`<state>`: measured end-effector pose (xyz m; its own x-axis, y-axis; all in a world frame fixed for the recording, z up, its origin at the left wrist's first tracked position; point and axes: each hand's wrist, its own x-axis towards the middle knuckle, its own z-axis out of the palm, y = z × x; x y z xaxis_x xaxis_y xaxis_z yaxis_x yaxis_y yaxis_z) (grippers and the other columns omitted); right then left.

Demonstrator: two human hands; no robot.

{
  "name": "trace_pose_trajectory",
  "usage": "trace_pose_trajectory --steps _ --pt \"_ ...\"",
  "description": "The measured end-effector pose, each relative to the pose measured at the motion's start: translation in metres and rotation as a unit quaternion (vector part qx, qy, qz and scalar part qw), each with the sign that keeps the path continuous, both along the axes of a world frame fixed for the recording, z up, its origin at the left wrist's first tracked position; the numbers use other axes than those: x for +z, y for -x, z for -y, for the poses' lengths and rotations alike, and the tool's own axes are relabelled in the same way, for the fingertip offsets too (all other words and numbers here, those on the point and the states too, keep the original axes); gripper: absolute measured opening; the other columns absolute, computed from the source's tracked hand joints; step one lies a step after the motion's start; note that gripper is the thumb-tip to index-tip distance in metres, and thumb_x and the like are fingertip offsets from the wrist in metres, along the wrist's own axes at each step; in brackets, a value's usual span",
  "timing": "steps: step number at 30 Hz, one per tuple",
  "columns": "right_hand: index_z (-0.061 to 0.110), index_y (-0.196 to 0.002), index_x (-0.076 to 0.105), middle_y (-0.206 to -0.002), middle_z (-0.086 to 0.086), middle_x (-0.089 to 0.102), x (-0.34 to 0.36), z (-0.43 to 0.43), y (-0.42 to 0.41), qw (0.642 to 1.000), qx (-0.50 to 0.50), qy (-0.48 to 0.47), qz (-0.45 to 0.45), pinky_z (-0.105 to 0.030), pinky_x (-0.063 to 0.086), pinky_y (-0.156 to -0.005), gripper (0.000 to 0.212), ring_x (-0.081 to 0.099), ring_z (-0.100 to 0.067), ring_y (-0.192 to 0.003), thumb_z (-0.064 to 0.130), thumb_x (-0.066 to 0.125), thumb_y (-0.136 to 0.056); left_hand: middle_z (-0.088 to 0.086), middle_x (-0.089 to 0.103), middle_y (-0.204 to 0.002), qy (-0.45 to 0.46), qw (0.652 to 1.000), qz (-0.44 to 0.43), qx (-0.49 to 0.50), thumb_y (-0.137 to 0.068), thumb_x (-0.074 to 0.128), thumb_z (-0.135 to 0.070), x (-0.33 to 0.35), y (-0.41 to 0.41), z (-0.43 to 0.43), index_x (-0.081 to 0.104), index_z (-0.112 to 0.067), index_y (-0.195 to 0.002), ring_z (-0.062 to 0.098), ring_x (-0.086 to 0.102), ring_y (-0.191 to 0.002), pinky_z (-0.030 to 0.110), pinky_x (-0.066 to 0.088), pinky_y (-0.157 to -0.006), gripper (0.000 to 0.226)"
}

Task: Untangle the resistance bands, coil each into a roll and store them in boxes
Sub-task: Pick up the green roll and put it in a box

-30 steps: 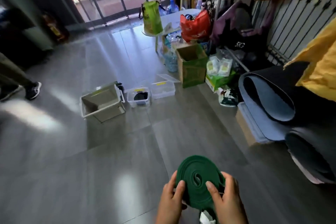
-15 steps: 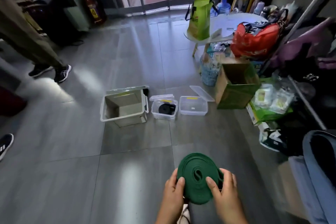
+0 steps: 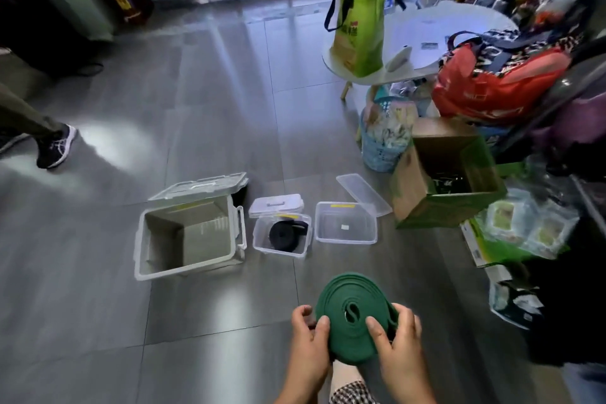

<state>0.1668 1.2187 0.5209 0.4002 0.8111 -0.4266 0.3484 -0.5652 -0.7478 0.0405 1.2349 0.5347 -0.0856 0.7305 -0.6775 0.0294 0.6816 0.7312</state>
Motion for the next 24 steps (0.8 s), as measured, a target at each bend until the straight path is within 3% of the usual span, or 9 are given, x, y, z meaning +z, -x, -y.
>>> trace_pose_trajectory --steps 3,9,13,16,19,22,24 --pt "-0.002 -0.115 0.05 -0.105 -0.007 0.039 -0.029 -0.068 -0.012 1.0 -0.002 0.029 0.005 -0.036 0.036 -0.079 0.042 0.051 -0.037 -0.104 0.01 0.067 -0.079 0.006 0.048 -0.092 0.028 1.0 -0.013 -0.003 -0.093 0.044 -0.004 -0.032 -0.012 -0.066 0.039 -0.018 -0.087 0.015 0.051 -0.073 0.031 0.044 -0.064 0.016" --pt "-0.001 -0.118 0.046 -0.118 -0.02 0.044 -0.133 -0.191 -0.031 0.996 -0.002 0.086 0.039 -0.037 0.039 -0.083 0.043 0.049 -0.038 -0.107 0.016 0.063 -0.083 0.0 0.055 -0.094 0.071 0.997 -0.001 -0.031 -0.086 0.056 -0.004 -0.145 -0.035 -0.185 0.04 -0.022 -0.089 0.021 0.057 -0.082 0.042 0.048 -0.076 0.024" --pt "-0.001 -0.119 0.041 -0.123 -0.022 0.041 -0.236 -0.258 -0.036 0.986 -0.002 0.156 0.05 -0.039 0.041 -0.085 0.042 0.048 -0.039 -0.107 0.022 0.057 -0.088 0.005 0.062 -0.104 0.117 0.991 -0.029 -0.062 -0.065 0.062 -0.039 -0.263 -0.044 -0.248 0.042 -0.027 -0.09 0.031 0.061 -0.101 0.054 0.048 -0.089 0.034" --pt "-0.002 -0.121 0.04 -0.126 -0.023 0.04 -0.32 -0.297 -0.04 0.983 0.001 0.174 0.065 -0.037 0.04 -0.087 0.045 0.047 -0.039 -0.11 0.023 0.057 -0.088 0.015 0.061 -0.11 0.135 0.987 -0.021 -0.082 -0.075 0.061 -0.027 -0.358 -0.05 -0.286 0.039 -0.026 -0.087 0.035 0.06 -0.103 0.052 0.046 -0.09 0.024" --pt "-0.002 -0.123 0.038 -0.129 -0.024 0.038 -0.404 -0.325 -0.048 0.982 0.007 0.178 0.065 -0.035 0.038 -0.089 0.046 0.045 -0.038 -0.114 0.023 0.056 -0.088 0.009 0.057 -0.104 0.132 0.989 -0.009 -0.069 -0.088 0.055 -0.011 -0.437 -0.06 -0.318 0.037 -0.023 -0.088 0.032 0.059 -0.101 0.047 0.048 -0.086 0.021" --pt "0.0 -0.124 0.037 -0.131 -0.022 0.037 -0.48 -0.34 -0.055 0.982 0.016 0.175 0.07 -0.034 0.037 -0.088 0.047 0.043 -0.036 -0.116 0.024 0.055 -0.089 0.003 0.053 -0.098 0.136 0.989 0.014 -0.064 -0.091 0.049 -0.004 -0.503 -0.066 -0.334 0.035 -0.016 -0.102 0.024 0.055 -0.093 0.039 0.052 -0.073 0.02" --pt "0.001 -0.125 0.037 -0.13 -0.022 0.037 -0.519 -0.344 -0.059 0.983 0.022 0.173 0.064 -0.035 0.037 -0.09 0.047 0.044 -0.036 -0.115 0.022 0.057 -0.088 0.007 0.054 -0.107 0.136 0.987 0.004 -0.08 -0.09 0.05 -0.001 -0.543 -0.069 -0.338 0.036 -0.019 -0.099 0.027 0.056 -0.099 0.044 0.054 -0.081 0.024"
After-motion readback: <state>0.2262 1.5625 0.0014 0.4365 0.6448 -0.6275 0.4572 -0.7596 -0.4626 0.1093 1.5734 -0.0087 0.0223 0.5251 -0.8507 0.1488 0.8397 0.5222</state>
